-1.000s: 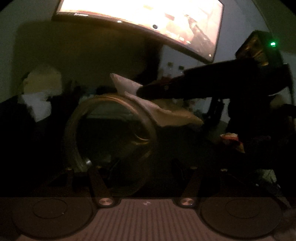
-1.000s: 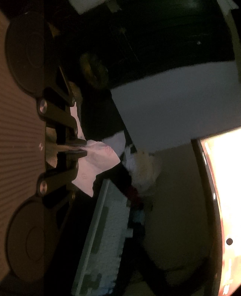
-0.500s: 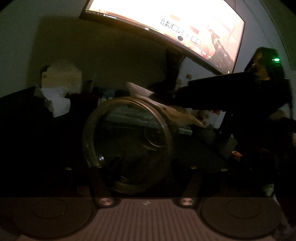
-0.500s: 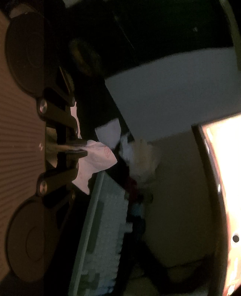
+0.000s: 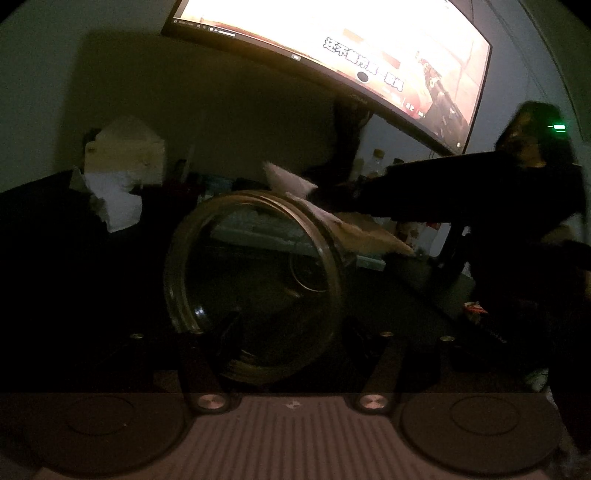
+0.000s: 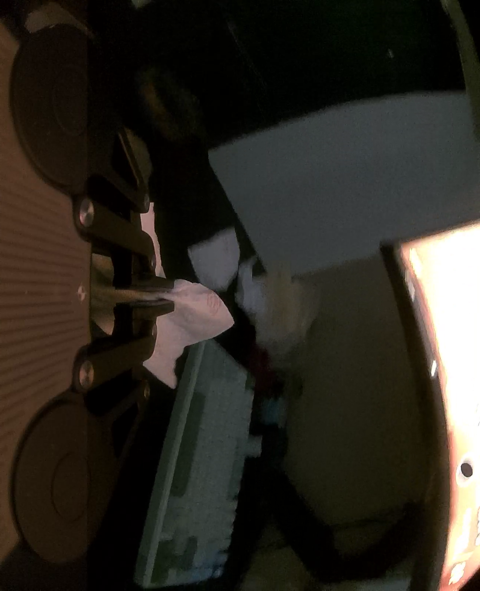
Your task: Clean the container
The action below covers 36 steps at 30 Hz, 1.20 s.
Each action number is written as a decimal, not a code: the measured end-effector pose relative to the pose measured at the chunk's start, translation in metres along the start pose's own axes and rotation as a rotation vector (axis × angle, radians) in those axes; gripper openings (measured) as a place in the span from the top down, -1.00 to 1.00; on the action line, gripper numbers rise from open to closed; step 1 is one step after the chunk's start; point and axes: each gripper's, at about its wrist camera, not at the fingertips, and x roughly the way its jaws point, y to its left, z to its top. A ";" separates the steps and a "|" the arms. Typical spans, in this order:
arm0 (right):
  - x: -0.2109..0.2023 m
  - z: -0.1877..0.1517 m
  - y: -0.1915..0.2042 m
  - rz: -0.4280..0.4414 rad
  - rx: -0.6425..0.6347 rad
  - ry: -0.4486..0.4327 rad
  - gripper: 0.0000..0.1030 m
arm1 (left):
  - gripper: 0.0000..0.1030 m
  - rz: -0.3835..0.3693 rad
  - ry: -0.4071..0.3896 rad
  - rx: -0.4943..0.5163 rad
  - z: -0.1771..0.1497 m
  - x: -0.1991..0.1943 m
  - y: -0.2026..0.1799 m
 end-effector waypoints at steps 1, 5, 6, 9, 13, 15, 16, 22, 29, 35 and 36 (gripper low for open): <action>-0.002 -0.002 0.007 0.046 -0.013 -0.001 0.86 | -0.09 0.001 0.000 0.001 0.000 0.000 0.000; -0.009 -0.009 0.022 0.140 -0.030 0.000 0.86 | -0.09 0.006 0.001 0.011 -0.001 0.000 -0.001; -0.009 -0.009 0.021 0.118 -0.034 -0.004 0.86 | -0.09 0.006 0.000 0.012 -0.001 0.000 -0.001; -0.003 -0.004 0.001 0.010 0.014 -0.016 0.86 | -0.10 0.010 -0.001 0.006 0.000 0.000 0.000; 0.003 0.002 -0.012 -0.079 0.066 -0.012 0.85 | -0.11 0.023 0.000 0.006 0.001 0.002 0.000; 0.002 0.001 0.000 -0.046 0.029 -0.018 0.85 | -0.11 0.024 0.001 0.002 0.002 0.003 0.001; 0.002 0.000 0.007 -0.004 0.008 -0.018 0.85 | -0.11 0.024 0.001 0.003 0.002 0.003 0.001; 0.003 -0.003 0.030 0.139 -0.049 -0.008 0.86 | -0.11 0.021 0.001 0.003 0.002 0.003 0.002; 0.011 0.005 -0.005 -0.063 0.044 -0.004 0.84 | -0.12 0.022 0.002 0.000 0.004 0.003 0.002; -0.001 -0.008 0.027 0.128 -0.030 -0.009 0.83 | -0.18 0.026 0.001 0.019 0.002 0.003 -0.001; -0.001 -0.010 0.028 0.130 -0.040 -0.015 0.84 | -0.18 0.027 0.000 0.022 0.002 0.003 -0.001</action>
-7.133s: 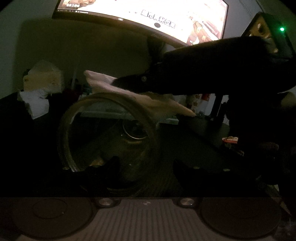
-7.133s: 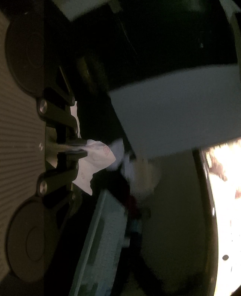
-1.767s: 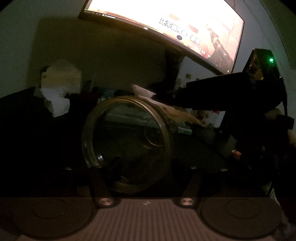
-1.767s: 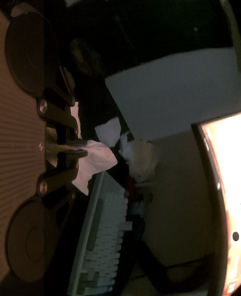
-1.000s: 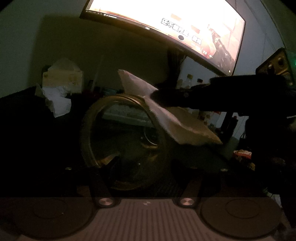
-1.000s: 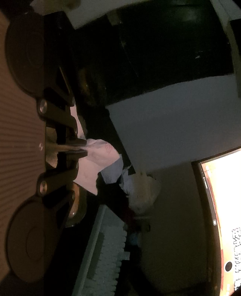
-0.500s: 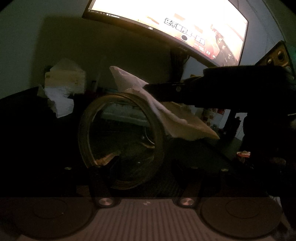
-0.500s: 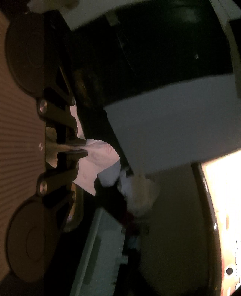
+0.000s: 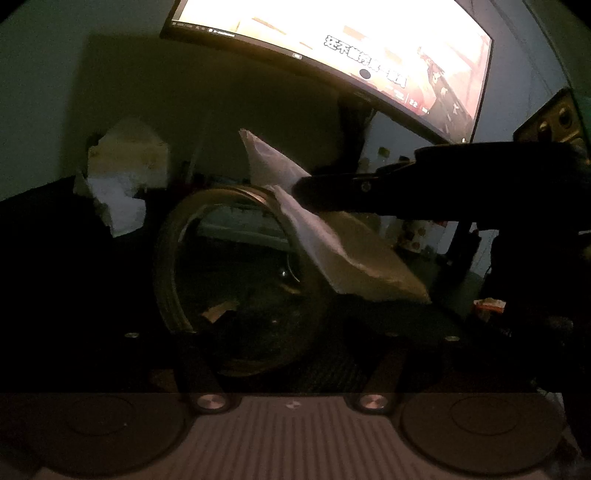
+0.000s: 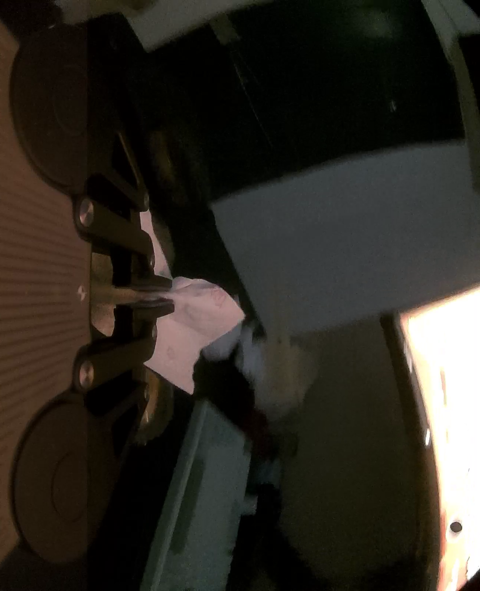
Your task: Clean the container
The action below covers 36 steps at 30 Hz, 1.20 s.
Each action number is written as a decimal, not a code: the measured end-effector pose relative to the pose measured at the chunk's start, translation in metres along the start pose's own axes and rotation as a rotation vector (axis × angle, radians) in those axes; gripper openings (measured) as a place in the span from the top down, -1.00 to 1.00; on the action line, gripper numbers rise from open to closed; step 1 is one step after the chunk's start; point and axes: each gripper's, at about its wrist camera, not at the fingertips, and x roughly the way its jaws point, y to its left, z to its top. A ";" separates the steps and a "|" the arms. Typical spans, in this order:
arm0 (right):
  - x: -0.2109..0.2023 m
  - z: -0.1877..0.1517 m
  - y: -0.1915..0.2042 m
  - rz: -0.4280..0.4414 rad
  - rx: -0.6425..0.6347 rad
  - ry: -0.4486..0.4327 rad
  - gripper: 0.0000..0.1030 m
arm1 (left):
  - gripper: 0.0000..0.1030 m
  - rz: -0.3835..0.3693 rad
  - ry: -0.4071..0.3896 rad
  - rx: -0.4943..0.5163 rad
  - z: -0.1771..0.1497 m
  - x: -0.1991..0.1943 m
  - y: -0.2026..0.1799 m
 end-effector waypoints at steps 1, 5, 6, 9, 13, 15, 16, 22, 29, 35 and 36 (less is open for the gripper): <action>0.000 -0.002 -0.001 -0.013 0.002 -0.010 0.84 | -0.22 -0.002 0.000 0.000 0.000 -0.001 0.000; 0.002 -0.001 -0.021 -0.141 0.079 -0.033 0.85 | -0.66 -0.022 -0.002 0.021 -0.002 -0.003 -0.002; 0.003 0.002 -0.026 -0.165 0.091 -0.030 0.85 | -0.66 -0.017 -0.002 0.029 -0.003 -0.004 -0.004; 0.003 0.004 -0.025 -0.153 0.098 -0.021 0.85 | -0.68 -0.018 -0.004 0.039 -0.005 -0.006 -0.008; -0.004 0.000 -0.010 -0.056 0.063 -0.006 0.85 | -0.83 -0.063 -0.005 0.031 -0.008 -0.009 -0.011; -0.013 -0.003 -0.004 -0.042 0.053 -0.001 0.85 | -0.90 -0.072 -0.003 0.040 -0.009 -0.009 -0.014; -0.015 -0.004 -0.004 -0.042 0.049 0.001 0.85 | -0.97 -0.078 -0.006 0.039 -0.010 -0.010 -0.016; -0.025 -0.009 -0.012 -0.164 0.037 -0.007 0.84 | -0.99 -0.081 -0.017 0.082 -0.018 -0.009 -0.033; -0.029 -0.012 0.003 -0.016 0.040 -0.003 0.81 | -1.00 -0.126 -0.002 0.078 -0.020 -0.012 -0.034; -0.023 -0.005 -0.001 -0.090 0.035 0.012 0.82 | -1.00 -0.102 0.030 0.132 -0.022 -0.018 -0.045; -0.022 -0.004 -0.003 -0.116 0.037 0.017 0.82 | -1.00 -0.108 0.036 0.154 -0.023 -0.018 -0.048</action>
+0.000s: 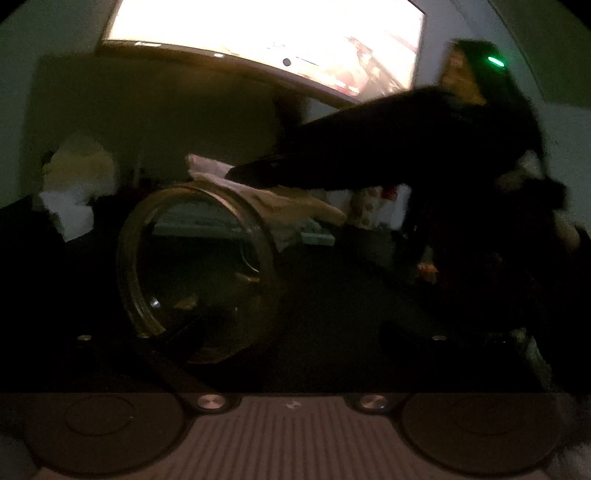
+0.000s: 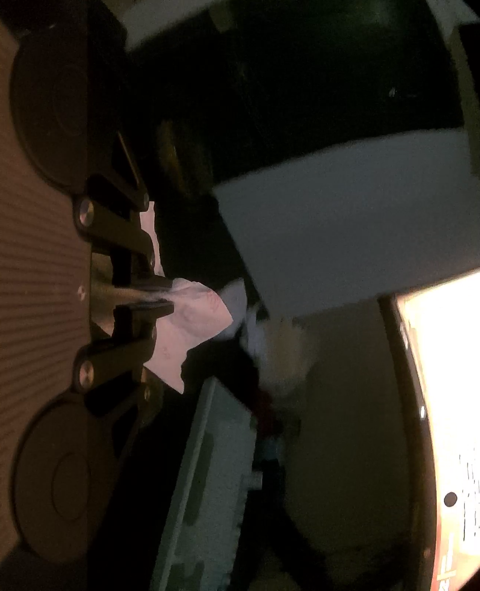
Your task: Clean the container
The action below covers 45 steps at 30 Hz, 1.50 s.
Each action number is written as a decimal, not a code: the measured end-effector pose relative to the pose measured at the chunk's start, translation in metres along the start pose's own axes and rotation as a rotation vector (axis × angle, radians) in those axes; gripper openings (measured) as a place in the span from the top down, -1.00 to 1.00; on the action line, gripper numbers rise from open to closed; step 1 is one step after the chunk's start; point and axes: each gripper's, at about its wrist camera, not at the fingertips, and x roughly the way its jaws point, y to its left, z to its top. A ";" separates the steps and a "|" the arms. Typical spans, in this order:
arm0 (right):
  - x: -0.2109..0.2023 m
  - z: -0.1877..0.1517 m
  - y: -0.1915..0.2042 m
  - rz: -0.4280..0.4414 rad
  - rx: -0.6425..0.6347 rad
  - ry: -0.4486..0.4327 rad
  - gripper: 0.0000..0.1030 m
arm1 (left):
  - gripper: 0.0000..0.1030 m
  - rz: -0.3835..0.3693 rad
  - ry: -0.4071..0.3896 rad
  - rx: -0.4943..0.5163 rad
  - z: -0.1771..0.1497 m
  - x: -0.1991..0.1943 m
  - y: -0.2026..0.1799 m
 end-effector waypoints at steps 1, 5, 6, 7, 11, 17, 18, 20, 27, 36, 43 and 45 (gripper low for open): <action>0.001 0.001 -0.002 -0.019 0.005 0.005 0.82 | -1.00 -0.009 0.007 0.024 -0.001 0.000 -0.003; -0.003 0.000 0.003 0.038 0.011 0.024 0.82 | -1.00 -0.067 0.009 0.040 -0.003 -0.001 -0.003; -0.004 -0.001 0.005 0.067 0.007 0.029 0.82 | -1.00 -0.102 0.012 0.032 -0.003 -0.002 -0.002; -0.005 -0.002 0.007 0.088 0.002 0.034 0.82 | -1.00 -0.134 0.016 0.024 -0.003 -0.003 -0.001; -0.004 -0.003 0.000 0.062 -0.008 0.048 0.82 | -1.00 -0.142 0.020 0.028 -0.003 -0.004 0.000; -0.009 0.000 -0.021 -0.033 0.028 0.055 0.81 | -1.00 -0.129 0.011 0.016 -0.002 -0.001 0.004; -0.011 -0.001 -0.018 -0.016 0.021 0.052 0.81 | -1.00 -0.128 0.010 0.013 -0.002 0.001 0.006; -0.015 -0.005 -0.008 0.032 0.001 0.033 0.81 | -1.00 -0.127 0.008 0.007 -0.002 0.003 0.008; -0.014 -0.020 0.003 0.047 -0.029 -0.060 0.81 | -1.00 -0.143 0.003 -0.027 0.000 0.001 0.010; -0.015 -0.024 -0.007 0.058 -0.018 -0.094 0.14 | -1.00 -0.143 -0.002 -0.009 -0.002 0.000 0.007; -0.025 -0.029 -0.001 0.044 -0.070 -0.107 0.08 | -1.00 -0.152 -0.002 -0.011 -0.001 0.001 0.009; -0.030 -0.032 0.001 0.036 -0.082 -0.115 0.08 | -1.00 -0.158 -0.003 -0.010 -0.001 0.001 0.008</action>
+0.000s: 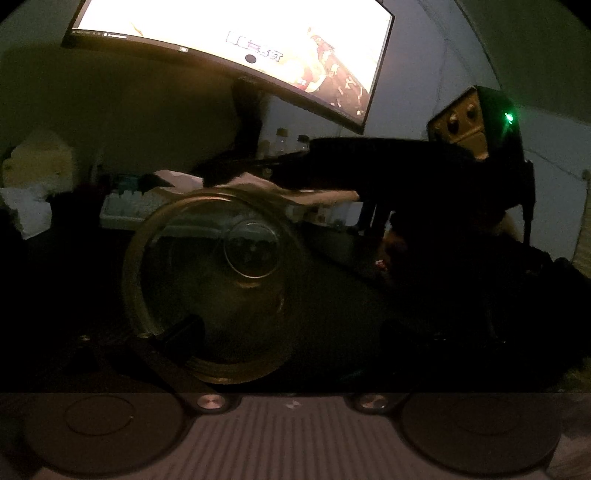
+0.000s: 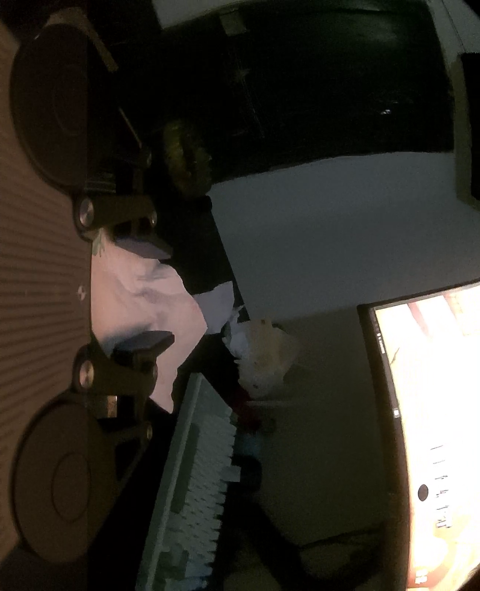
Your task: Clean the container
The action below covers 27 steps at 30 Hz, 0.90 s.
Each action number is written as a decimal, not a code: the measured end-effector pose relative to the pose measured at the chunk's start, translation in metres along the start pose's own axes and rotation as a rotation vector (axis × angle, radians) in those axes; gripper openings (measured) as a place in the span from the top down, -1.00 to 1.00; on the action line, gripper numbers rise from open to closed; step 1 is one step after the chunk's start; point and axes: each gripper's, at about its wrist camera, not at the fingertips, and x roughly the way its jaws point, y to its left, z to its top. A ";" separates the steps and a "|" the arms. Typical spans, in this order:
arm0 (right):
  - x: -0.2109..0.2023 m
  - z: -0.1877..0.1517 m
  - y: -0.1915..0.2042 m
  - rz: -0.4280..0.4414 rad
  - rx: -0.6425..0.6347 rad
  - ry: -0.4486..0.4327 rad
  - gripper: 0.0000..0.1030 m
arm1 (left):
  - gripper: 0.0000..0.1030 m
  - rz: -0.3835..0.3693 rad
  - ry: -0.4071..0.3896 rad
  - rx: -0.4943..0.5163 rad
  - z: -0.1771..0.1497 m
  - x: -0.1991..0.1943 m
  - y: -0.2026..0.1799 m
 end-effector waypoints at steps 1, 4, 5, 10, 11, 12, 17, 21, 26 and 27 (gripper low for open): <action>-0.003 -0.001 0.000 -0.002 0.001 -0.003 0.08 | -1.00 0.000 0.000 0.000 0.000 0.000 0.000; -0.005 -0.002 -0.003 -0.020 0.004 -0.006 0.08 | -1.00 0.002 0.003 0.002 0.000 0.002 -0.001; -0.005 -0.001 -0.004 -0.034 0.010 -0.003 0.08 | -1.00 0.005 0.004 0.003 0.000 0.002 -0.002; -0.002 0.002 0.007 0.004 0.009 0.013 0.08 | -1.00 0.005 0.006 0.003 -0.001 0.002 -0.003; -0.001 0.002 0.009 0.014 0.004 0.012 0.08 | -1.00 0.004 0.006 0.001 0.000 0.002 -0.003; 0.000 0.002 0.008 0.007 0.005 0.012 0.08 | -1.00 0.003 0.006 0.001 0.000 0.002 -0.003; 0.003 0.004 -0.012 -0.107 0.056 0.017 0.08 | -1.00 0.000 0.000 -0.013 0.000 0.001 -0.001; 0.002 0.004 -0.008 -0.096 0.068 0.013 0.08 | -1.00 0.003 -0.001 -0.019 0.001 0.001 -0.001; 0.001 0.001 -0.001 -0.029 0.036 0.003 0.08 | -1.00 0.007 -0.001 -0.015 0.000 0.001 -0.002; 0.002 0.001 -0.004 -0.039 0.045 0.003 0.08 | -1.00 0.006 -0.001 -0.016 0.000 0.000 -0.002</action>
